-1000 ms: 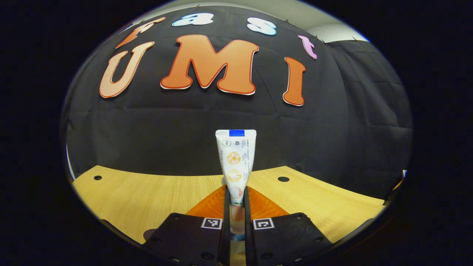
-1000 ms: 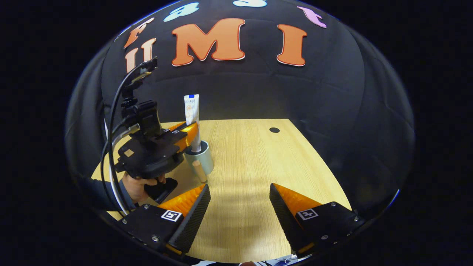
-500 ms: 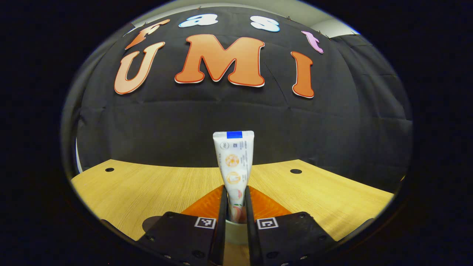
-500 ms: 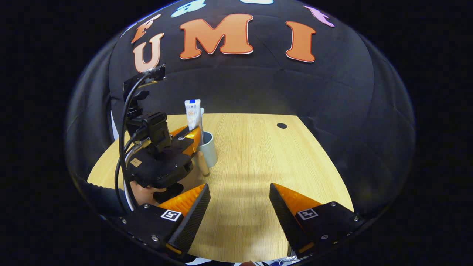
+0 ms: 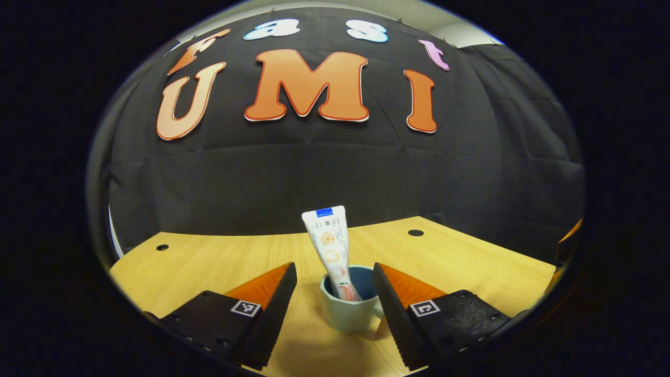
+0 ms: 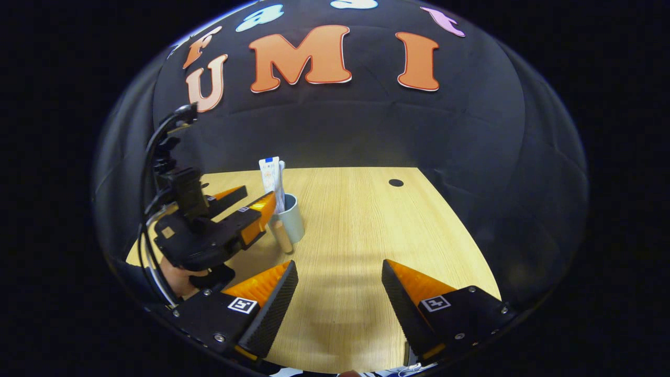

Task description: Put the toothbrush and toothpaste on the desktop into the cup, then pick up the cup and place it on the coaster on the desktop.

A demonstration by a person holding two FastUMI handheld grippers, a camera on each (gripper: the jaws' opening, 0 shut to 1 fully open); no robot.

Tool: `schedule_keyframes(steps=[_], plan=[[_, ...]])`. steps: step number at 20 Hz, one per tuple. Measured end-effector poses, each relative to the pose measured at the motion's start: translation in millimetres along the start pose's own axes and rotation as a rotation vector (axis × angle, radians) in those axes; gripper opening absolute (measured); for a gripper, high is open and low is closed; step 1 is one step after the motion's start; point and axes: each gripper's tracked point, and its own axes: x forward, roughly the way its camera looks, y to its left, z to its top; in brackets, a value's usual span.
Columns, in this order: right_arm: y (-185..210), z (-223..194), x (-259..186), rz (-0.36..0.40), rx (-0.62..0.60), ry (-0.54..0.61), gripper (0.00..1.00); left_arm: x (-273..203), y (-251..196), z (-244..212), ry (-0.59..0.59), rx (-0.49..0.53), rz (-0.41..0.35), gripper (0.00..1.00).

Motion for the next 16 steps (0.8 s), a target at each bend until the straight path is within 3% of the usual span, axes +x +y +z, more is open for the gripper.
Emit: schedule_keyframes(steps=[3,16], plan=[[3.3,7.2,6.6,0.009,-0.003,-0.008,0.98,-25.1,17.2,14.9,0.013,-0.009,0.002,0.97],[90.1,44.2,75.7,0.152,-0.024,0.039,0.98,-124.5,125.1,102.1,0.008,-0.012,0.143,0.97]])
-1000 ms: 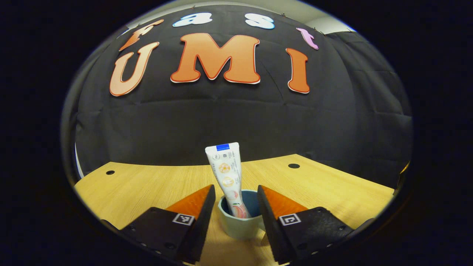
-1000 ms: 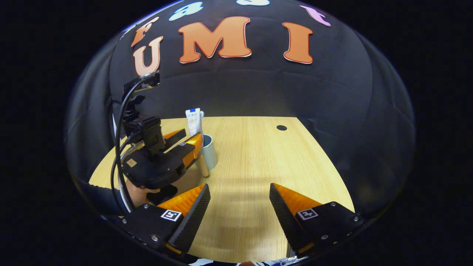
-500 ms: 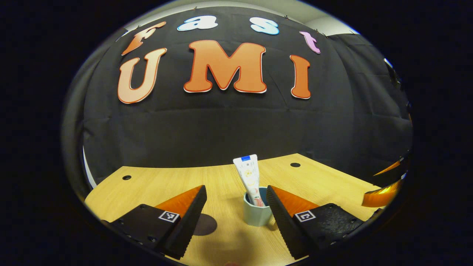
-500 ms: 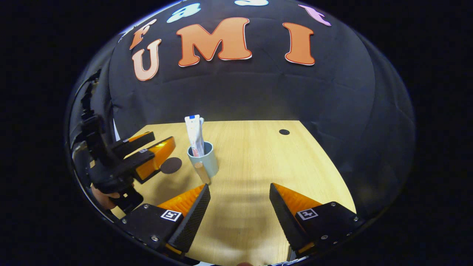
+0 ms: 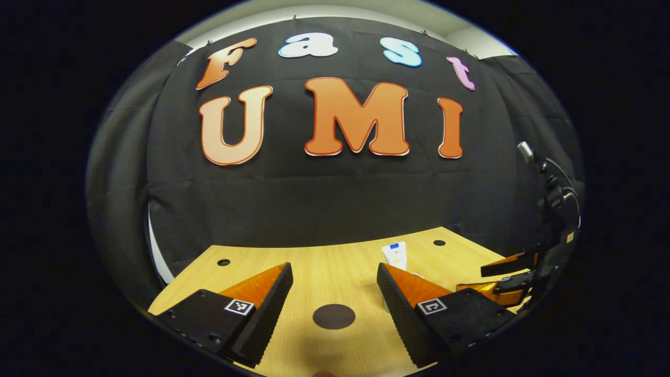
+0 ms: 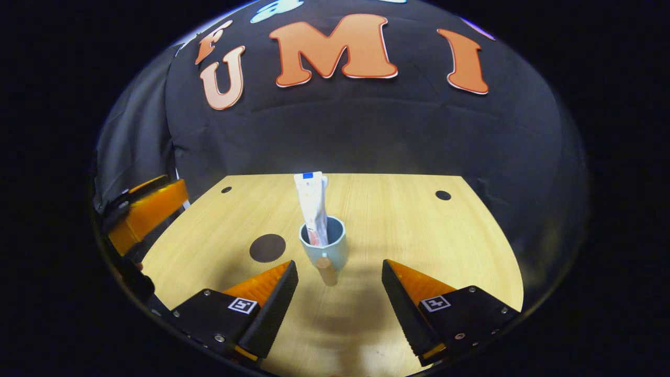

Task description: Put the toothbrush and toothpaste on the desktop into the cup, then pick up the cup and place it on the coaster on the desktop.

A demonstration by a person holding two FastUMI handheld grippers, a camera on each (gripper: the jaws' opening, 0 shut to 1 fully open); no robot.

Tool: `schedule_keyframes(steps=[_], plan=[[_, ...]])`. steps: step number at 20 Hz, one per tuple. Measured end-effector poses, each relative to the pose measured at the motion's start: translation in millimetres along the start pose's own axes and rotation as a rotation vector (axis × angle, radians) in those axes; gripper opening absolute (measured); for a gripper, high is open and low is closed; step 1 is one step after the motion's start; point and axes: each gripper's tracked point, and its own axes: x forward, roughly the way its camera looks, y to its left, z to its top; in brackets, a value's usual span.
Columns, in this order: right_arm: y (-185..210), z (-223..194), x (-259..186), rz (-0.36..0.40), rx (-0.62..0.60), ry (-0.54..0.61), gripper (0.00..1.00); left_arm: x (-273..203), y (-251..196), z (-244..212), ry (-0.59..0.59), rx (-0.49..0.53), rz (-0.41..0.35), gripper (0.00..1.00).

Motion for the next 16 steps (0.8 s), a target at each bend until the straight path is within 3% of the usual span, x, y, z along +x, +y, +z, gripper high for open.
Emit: schedule_keyframes(steps=[9,11,12,13,15,16], plan=[[8.7,-23.5,79.6,-0.033,-0.027,0.215,0.93,-22.9,31.7,19.8,0.007,0.061,0.035,0.96],[11.2,-32.6,95.8,-0.034,-0.051,0.272,0.88,-20.1,35.5,22.3,0.007,0.083,0.041,0.97],[10.1,-35.5,99.6,-0.041,-0.069,0.297,0.78,-19.3,39.1,23.5,0.009,0.085,0.05,0.99],[13.2,-39.5,104.5,-0.029,-0.079,0.32,0.8,-17.9,40.6,21.4,0.016,0.082,0.053,0.99],[19.1,-48.4,110.8,-0.02,-0.093,0.371,0.69,-15.6,46.1,18.0,0.035,0.076,0.064,0.99],[19.4,-52.9,113.7,-0.022,-0.097,0.393,0.55,-13.8,48.0,15.7,0.045,0.075,0.067,0.99]])
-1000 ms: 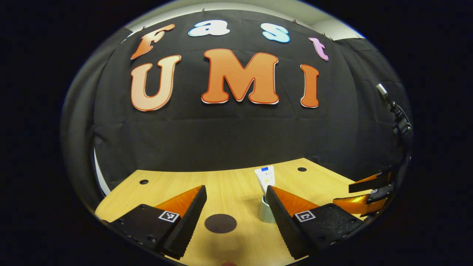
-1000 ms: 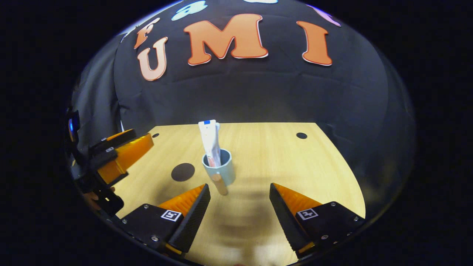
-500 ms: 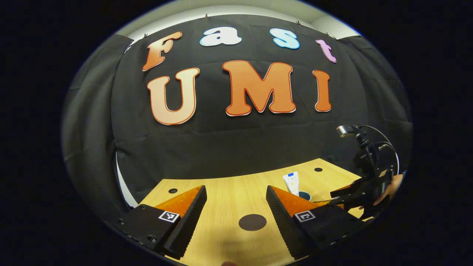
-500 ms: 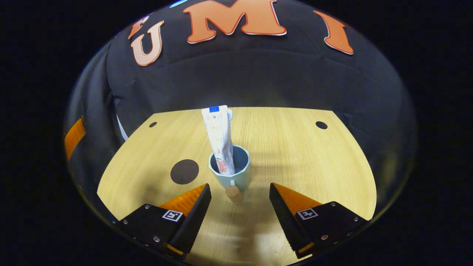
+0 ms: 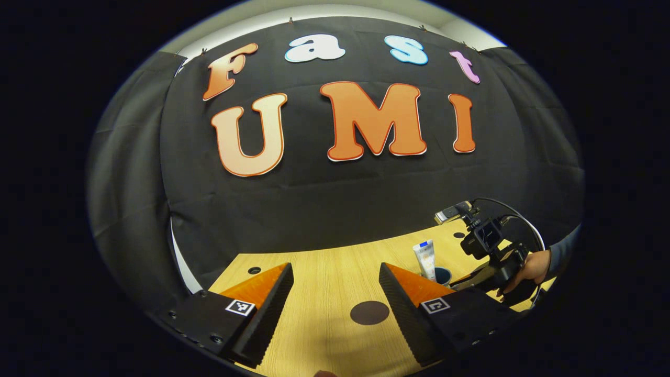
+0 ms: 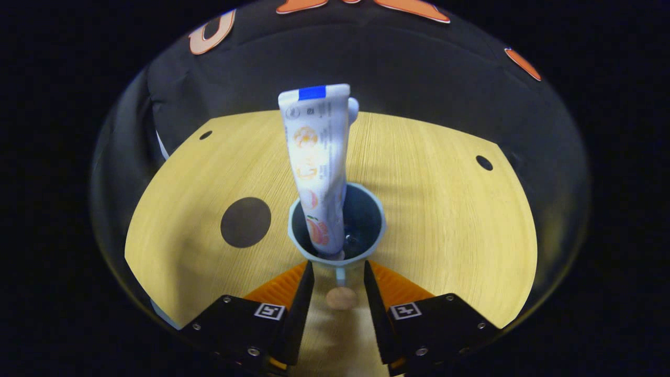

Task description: Put the toothbrush and toothpaste on the desktop into the cup, then pick up the cup and place it on the coaster on the desktop.

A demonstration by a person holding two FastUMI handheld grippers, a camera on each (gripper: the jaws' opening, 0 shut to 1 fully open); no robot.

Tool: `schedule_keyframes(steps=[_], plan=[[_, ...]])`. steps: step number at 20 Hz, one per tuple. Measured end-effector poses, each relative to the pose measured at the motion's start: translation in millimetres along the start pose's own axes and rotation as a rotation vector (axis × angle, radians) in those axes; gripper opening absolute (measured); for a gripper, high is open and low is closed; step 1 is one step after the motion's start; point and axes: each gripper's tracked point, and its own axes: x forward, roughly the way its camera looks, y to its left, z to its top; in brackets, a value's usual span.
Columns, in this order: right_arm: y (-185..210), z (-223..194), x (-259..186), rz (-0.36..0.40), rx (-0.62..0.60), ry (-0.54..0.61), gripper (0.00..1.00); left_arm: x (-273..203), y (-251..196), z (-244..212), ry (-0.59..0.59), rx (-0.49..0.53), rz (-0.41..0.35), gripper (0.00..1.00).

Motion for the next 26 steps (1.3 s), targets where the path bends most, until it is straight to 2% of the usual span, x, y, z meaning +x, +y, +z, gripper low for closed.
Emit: schedule_keyframes(steps=[4,8,17,26], plan=[[-0.6,-8.2,-0.3,-0.002,0.008,0.022,0.27,4.4,6.6,-6.2,0.025,-0.012,0.013,0.99],[1.9,-8.6,-2.7,-0.015,0.023,0.017,0.18,5.9,5.4,-9.5,0.032,-0.022,0.011,0.99],[-5.9,-3.8,2.1,0.015,-0.029,-0.064,0.16,-5.7,23.0,-10.4,0.016,-0.048,0.029,0.99],[-10.2,0.7,2.4,0.036,-0.067,-0.086,0.16,-22.9,52.1,-13.4,0.015,-0.074,0.09,0.99]])
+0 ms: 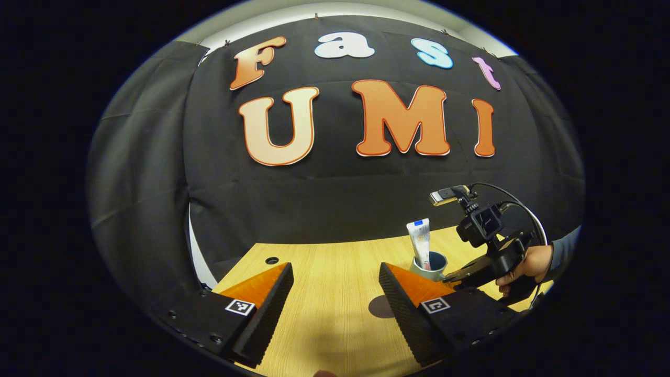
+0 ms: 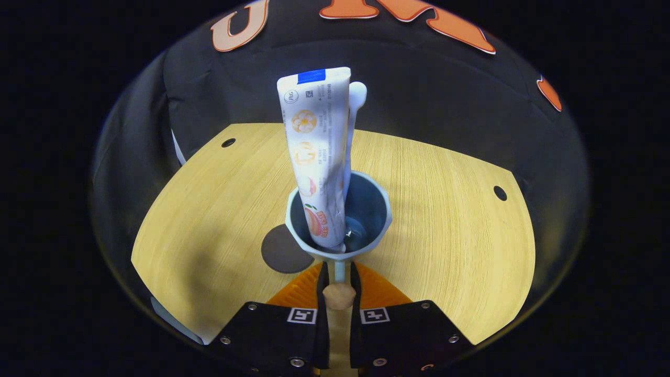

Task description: Put the toothbrush and toothpaste on the desktop into the cup, then pick up the cup and place it on the coaster on the desktop.

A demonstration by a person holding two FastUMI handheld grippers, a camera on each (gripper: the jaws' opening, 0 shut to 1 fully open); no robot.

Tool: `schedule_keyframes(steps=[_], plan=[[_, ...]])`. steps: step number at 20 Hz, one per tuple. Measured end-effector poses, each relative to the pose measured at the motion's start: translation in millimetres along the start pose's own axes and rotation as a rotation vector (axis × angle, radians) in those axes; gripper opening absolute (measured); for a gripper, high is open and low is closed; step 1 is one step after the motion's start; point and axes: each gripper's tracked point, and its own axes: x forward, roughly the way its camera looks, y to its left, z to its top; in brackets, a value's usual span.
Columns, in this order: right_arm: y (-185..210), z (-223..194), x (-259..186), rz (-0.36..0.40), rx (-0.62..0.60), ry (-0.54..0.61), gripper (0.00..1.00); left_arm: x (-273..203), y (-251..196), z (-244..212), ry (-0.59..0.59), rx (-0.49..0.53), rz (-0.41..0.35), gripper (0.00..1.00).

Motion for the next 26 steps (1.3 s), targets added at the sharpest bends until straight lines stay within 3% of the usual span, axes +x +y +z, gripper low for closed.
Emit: schedule_keyframes(steps=[11,26], plan=[[-9.8,3.4,-2.4,0.032,-0.053,0.015,0.16,-13.0,40.5,-6.5,0.004,-0.004,0.08,0.99],[-14.8,1.5,-10.5,0.031,-0.099,0.087,0.16,-22.3,70.7,-29.0,0.044,-0.014,0.117,0.99]])
